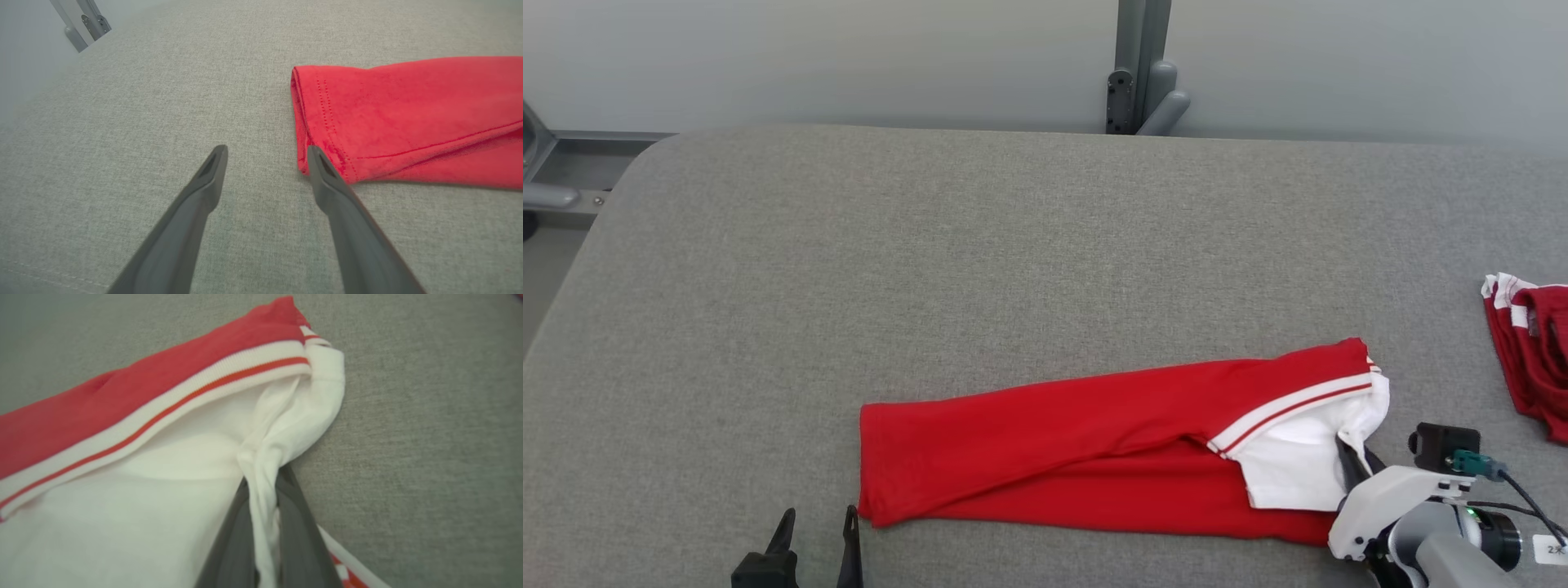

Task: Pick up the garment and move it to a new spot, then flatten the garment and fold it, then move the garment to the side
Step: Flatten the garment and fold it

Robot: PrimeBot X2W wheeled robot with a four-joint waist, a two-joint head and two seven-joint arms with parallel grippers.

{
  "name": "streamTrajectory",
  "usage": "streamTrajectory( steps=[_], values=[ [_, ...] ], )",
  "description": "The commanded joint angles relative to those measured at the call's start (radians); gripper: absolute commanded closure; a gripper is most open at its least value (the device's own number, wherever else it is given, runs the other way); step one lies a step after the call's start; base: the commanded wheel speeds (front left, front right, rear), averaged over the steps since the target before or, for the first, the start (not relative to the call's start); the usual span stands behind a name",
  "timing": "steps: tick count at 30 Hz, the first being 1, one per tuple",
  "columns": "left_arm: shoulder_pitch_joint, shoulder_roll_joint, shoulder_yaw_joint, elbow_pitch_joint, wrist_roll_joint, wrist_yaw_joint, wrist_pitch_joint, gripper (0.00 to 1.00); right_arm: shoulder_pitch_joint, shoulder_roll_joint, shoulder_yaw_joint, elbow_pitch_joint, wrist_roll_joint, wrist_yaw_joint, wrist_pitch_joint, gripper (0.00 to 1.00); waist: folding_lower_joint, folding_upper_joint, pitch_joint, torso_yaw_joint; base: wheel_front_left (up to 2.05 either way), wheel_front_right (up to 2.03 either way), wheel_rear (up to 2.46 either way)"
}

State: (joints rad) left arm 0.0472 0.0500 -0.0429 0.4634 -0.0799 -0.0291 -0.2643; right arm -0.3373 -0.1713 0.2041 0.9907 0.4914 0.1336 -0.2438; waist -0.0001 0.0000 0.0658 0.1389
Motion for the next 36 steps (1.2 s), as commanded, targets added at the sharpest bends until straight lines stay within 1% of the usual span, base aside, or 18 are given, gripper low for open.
streamTrajectory(
  steps=[1, 5, 7, 8, 11, 14, 16, 17, 19, 22, 23, 25, 27, 30, 34, 36],
  values=[
    [-0.019, 0.002, -0.006, 0.004, -0.01, 0.005, 0.001, 0.0, 0.014, -0.03, -0.021, 0.046, 0.009, -0.009, 0.007, 1.0, 0.0001, 0.0, 0.001, 0.0, 0.0, 0.0, 0.0],
    [-0.013, 0.002, -0.011, 0.006, -0.018, 0.009, 0.001, 0.0, -0.003, -0.079, -0.109, 0.07, 0.012, -0.011, -0.015, 1.0, 0.0001, 0.0, -0.001, -0.002, 0.0, 0.0, 0.0],
    [-0.005, 0.002, -0.013, 0.009, -0.021, 0.009, 0.001, 0.0, -0.009, -0.095, -0.172, 0.039, -0.004, -0.01, -0.018, 1.0, 0.0001, 0.0, -0.003, -0.008, 0.0, 0.0, 0.0],
    [-0.002, 0.002, -0.014, 0.01, -0.024, 0.009, 0.001, 0.0, -0.004, -0.094, -0.201, 0.014, -0.016, -0.004, -0.019, 1.0, 0.0001, 0.0, -0.005, -0.012, 0.0, 0.0, 0.0],
    [0.011, 0.002, -0.017, 0.014, -0.03, 0.01, 0.001, 0.0, 0.031, -0.082, -0.257, -0.063, -0.063, -0.004, -0.02, 1.0, 0.0001, 0.0, -0.016, -0.026, 0.0, 0.0, 0.0],
    [0.016, 0.002, -0.026, 0.017, -0.037, 0.008, 0.001, 0.0, 0.06, -0.051, -0.26, -0.169, -0.1, -0.004, -0.021, 1.0, 0.0001, 0.0, -0.028, -0.045, 0.0, 0.0, 0.0],
    [0.018, 0.002, -0.033, 0.019, -0.041, 0.007, 0.001, 0.0, 0.085, -0.023, -0.219, -0.241, -0.108, -0.003, -0.021, 1.0, 0.0001, 0.0, -0.034, -0.059, 0.0, 0.0, 0.0],
    [0.018, 0.002, -0.038, 0.021, -0.042, 0.005, 0.001, 0.0, 0.096, -0.009, -0.182, -0.282, -0.102, -0.003, -0.021, 1.0, 0.0001, 0.0, -0.037, -0.064, 0.0, 0.0, 0.0],
    [0.015, 0.002, -0.044, 0.025, -0.049, 0.004, 0.001, 0.0, 0.117, -0.003, -0.106, -0.347, -0.087, -0.003, -0.021, 1.0, 0.0001, 0.0, -0.043, -0.074, 0.0, 0.0, 0.0],
    [0.005, 0.002, -0.06, 0.032, -0.053, 0.001, 0.001, 0.0, 0.132, 0.007, 0.028, -0.42, -0.045, -0.003, -0.021, 1.0, 0.0001, 0.0, -0.046, -0.079, 0.0, 0.0, 0.0],
    [-0.002, 0.002, -0.072, 0.036, -0.052, -0.004, 0.001, 0.0, 0.127, 0.016, 0.119, -0.457, -0.014, -0.003, -0.009, 1.0, 0.0001, 0.0, -0.045, -0.076, 0.0, 0.0, 0.0],
    [-0.013, 0.002, -0.085, 0.04, -0.052, -0.005, 0.001, 0.0, 0.11, 0.023, 0.203, -0.482, 0.014, -0.003, 0.007, 1.0, 0.0001, 0.0, -0.042, -0.063, 0.0, 0.0, 0.0],
    [-0.021, 0.002, -0.104, 0.042, -0.05, -0.01, 0.001, 0.0, 0.089, 0.035, 0.272, -0.493, 0.04, -0.003, 0.022, 1.0, 0.0001, 0.0, -0.038, -0.042, 0.0, 0.0, 0.0],
    [-0.028, 0.003, -0.124, 0.047, -0.054, -0.012, 0.001, 0.0, 0.048, 0.06, 0.363, -0.476, 0.066, -0.003, 0.033, 1.0, 0.0001, 0.0, -0.031, 0.003, 0.0, 0.0, 0.0],
    [-0.037, 0.002, -0.15, 0.051, -0.051, -0.014, 0.001, 0.0, -0.022, 0.091, 0.455, -0.419, 0.091, -0.003, 0.033, 1.0, 0.0001, 0.0, -0.023, 0.074, 0.0, 0.0, 0.0],
    [-0.043, 0.002, -0.163, 0.056, -0.046, -0.019, 0.001, 0.0, -0.051, 0.1, 0.484, -0.382, 0.104, -0.003, 0.028, 1.0, 0.0001, 0.0, -0.02, 0.113, 0.0, 0.0, 0.0]
  ],
)
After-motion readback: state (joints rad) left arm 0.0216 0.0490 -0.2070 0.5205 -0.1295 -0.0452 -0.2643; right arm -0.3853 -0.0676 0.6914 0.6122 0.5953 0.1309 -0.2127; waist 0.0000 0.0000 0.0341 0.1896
